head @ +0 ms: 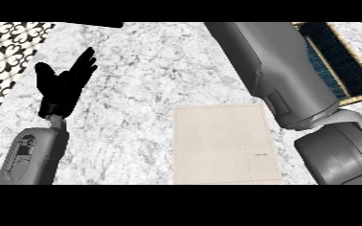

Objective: Pick the sweet potato from the placemat and place it in the basket

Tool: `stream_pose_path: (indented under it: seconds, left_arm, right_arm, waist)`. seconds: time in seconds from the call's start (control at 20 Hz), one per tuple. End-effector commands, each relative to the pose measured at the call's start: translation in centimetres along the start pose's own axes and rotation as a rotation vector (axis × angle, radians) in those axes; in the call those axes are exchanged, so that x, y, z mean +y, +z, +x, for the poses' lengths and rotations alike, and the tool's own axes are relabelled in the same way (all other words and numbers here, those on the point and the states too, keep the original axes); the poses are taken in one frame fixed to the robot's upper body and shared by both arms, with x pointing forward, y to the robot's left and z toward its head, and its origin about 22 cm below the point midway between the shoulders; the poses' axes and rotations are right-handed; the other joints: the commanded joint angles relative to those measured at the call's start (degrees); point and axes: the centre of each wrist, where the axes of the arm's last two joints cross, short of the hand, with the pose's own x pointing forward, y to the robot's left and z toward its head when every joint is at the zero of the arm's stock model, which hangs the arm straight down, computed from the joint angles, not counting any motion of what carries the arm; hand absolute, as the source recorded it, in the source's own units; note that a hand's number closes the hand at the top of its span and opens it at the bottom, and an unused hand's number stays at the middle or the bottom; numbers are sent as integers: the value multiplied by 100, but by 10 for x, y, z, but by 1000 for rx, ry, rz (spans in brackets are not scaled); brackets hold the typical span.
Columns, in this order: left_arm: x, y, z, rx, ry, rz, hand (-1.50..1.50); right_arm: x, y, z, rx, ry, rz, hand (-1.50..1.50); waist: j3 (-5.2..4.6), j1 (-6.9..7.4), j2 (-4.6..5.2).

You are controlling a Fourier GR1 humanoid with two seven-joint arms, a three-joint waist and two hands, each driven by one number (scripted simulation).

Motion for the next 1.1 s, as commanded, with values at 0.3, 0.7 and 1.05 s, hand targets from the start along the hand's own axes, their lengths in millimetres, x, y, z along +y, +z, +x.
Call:
stream_pose_path:
  seconds: [0.3, 0.7, 1.05]
  left_arm:
    - [10, 6, -6, 4, 15, 14, 0]
    - [2, 3, -3, 7, 22, 15, 0]
    - [8, 8, -8, 15, 14, 61, 0]
  right_arm:
    - [-50, -59, 19, 237, 20, -193, 150]
    - [-43, -91, -17, 320, 164, -312, 150]
    - [-23, -87, -37, 373, 182, -289, 150]
  waist:
    - [4, -34, -5]
    - [17, -161, 17]
    - [31, -329, -64]
